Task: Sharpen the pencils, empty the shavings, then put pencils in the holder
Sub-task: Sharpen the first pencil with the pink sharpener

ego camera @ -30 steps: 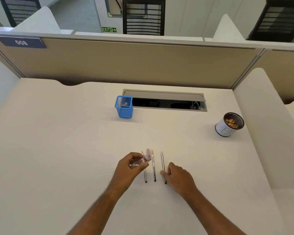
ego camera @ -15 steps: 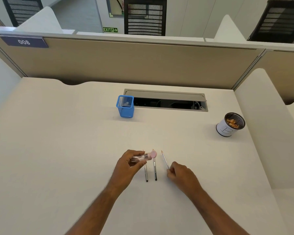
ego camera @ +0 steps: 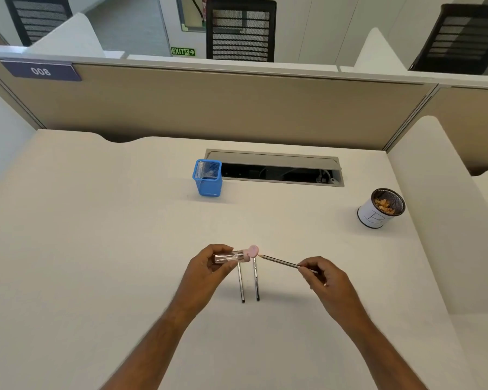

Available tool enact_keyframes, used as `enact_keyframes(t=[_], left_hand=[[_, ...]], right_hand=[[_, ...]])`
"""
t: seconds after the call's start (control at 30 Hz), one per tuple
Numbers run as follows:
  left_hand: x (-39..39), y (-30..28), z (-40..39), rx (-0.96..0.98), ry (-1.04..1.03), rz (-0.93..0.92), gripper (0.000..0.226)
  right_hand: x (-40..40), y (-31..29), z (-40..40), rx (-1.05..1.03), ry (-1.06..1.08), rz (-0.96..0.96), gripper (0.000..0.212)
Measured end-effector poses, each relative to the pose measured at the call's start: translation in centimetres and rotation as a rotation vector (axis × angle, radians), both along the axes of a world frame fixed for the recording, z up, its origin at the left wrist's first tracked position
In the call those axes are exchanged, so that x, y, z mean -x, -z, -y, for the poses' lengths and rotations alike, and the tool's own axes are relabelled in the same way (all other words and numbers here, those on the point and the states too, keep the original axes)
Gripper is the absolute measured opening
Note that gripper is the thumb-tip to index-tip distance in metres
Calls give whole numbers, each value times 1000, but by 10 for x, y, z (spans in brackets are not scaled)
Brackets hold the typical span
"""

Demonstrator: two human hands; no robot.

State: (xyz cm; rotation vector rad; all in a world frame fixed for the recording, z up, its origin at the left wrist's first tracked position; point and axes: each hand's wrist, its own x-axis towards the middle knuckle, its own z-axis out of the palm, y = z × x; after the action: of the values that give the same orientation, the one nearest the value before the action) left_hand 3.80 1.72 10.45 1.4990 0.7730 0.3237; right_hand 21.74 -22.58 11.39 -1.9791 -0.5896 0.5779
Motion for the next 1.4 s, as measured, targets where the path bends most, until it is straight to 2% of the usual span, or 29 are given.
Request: enact_keyframes(t=[0.27,0.57,0.73,0.83,0.97,1.03,1.1,1.3,1.4], left_hand=[[0,-12,-1,-15,65,30,28],[0,-19,-3,-26,111,42,29],[2,-23,-5,-48,124,44,27],[4,-24,-6,-41,128,43,26],[5,-24,-9,-17,152,29,26],[4,-24,-10,-15,166,27,28],[4,-25,-13,-27,182,24,31],[-1,-26,-19,-39,197,31,32],[-3,-27,-19,-25,204,51,32]], right_hand=[[3,-21,-4,-81,-54,29,26],[3,-23,-8,-104,-113,192,28],[4,-20,-12,-116,-89,216,18],[4,-17,-14,-92,-109,127,19],[1,-18,-15,-77,-129,-174,29],[1,-21,-17,-90,-127,-246,36],[2,-24,-18,-98,-148,-245,38],[4,-30,-10,-53,-234,-153,10],[5,-33,-10,-71,-195,-106,7]])
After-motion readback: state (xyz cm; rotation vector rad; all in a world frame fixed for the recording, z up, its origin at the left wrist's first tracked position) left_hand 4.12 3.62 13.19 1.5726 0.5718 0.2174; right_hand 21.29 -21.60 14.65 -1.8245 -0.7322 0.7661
